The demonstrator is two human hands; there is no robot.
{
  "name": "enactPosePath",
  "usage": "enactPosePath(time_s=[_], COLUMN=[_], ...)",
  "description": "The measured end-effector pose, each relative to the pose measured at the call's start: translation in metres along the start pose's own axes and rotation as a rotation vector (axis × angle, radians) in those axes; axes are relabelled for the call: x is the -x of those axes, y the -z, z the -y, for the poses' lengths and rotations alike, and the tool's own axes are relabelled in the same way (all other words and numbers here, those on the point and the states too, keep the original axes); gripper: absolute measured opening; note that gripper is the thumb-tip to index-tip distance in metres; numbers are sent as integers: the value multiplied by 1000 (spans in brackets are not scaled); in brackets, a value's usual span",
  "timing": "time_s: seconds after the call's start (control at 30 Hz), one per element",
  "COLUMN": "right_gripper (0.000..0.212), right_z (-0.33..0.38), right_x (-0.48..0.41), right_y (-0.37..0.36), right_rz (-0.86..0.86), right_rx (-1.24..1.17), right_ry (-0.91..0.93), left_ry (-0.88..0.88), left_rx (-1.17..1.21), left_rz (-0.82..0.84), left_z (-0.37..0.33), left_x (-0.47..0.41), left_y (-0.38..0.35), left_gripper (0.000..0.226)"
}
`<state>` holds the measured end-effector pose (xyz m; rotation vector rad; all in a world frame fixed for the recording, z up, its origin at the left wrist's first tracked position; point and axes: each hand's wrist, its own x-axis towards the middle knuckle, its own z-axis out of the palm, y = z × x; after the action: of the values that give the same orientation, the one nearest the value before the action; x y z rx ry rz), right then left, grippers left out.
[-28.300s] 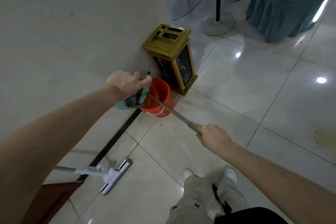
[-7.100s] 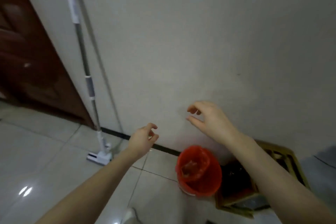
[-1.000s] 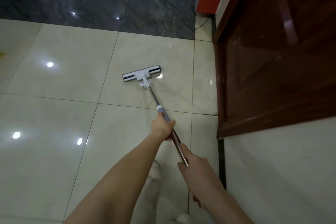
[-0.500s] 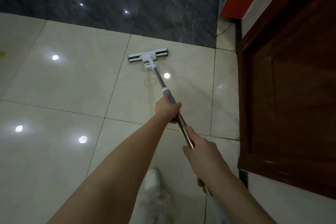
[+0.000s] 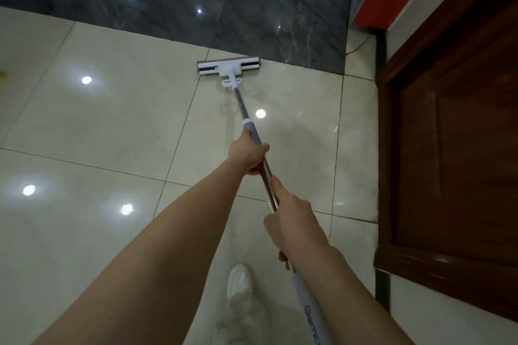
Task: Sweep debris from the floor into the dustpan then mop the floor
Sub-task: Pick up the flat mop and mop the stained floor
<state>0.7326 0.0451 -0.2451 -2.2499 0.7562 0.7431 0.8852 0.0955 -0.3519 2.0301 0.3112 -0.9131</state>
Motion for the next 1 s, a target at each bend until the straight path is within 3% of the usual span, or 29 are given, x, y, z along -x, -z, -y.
enactPosePath(time_s=[0.33,0.63,0.83,1.0], right_gripper=[81,77,78,68], right_z=[-110,-216,-242,-223], right_x=[135,282,348,351], right_y=[-21,-26,-7,10], right_rz=[39,281,223,127], right_rx=[54,109,165,184], right_ry=[-28,-122,-73,76], left_ry=[106,219,231,188], left_rx=[82,126,141,88], left_rz=[67,99,90,34], left_z=[64,146,150,125], left_x=[149,309,366,367], left_y=[-73,-167,-190,-170], left_gripper=[60,63,58,35])
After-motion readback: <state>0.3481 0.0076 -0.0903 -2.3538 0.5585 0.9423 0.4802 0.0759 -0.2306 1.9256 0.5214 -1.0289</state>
